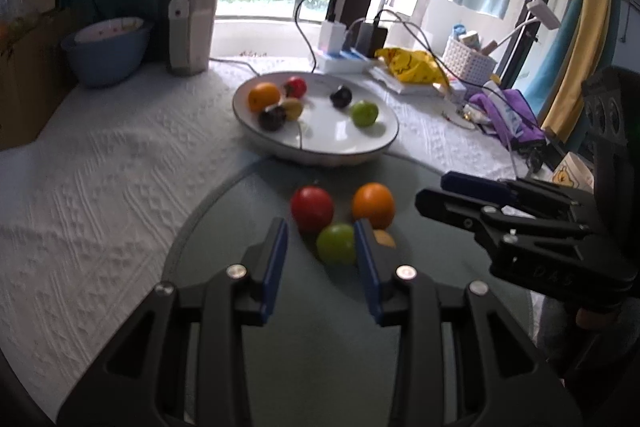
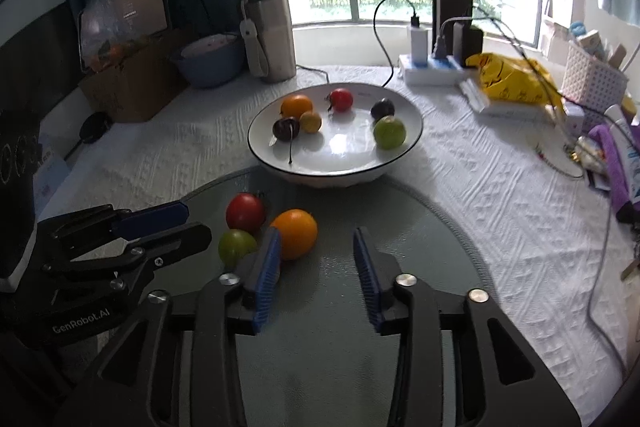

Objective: Organize fruits
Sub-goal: 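Grasp the orange with the right gripper while the left gripper grasps a small green fruit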

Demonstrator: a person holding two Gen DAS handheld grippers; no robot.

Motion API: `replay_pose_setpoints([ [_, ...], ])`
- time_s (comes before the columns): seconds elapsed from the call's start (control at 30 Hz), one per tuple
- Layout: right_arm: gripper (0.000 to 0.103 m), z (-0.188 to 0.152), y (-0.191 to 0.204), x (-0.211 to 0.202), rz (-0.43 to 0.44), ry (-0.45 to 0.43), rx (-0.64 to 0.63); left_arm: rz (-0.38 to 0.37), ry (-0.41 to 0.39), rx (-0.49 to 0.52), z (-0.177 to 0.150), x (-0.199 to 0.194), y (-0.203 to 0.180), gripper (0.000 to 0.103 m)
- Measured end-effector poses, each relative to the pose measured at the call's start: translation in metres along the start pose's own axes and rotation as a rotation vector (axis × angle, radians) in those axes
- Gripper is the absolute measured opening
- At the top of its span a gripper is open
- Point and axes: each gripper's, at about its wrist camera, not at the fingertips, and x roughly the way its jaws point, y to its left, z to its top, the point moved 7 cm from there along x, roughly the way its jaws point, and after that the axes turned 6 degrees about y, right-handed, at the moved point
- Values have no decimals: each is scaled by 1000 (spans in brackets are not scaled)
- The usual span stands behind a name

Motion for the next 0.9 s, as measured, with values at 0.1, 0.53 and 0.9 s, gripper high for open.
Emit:
replay_pose_setpoints([
  [0.1, 41, 2, 2, 8, 11, 12, -1, 1, 12, -8, 0, 5, 3, 36],
  [0.53, 41, 6, 5, 35, 105, 71, 26, -29, 43, -26, 4, 18, 0, 36],
  [0.9, 32, 2, 2, 32, 169, 78, 37, -55, 83, -36, -1, 24, -8, 36],
])
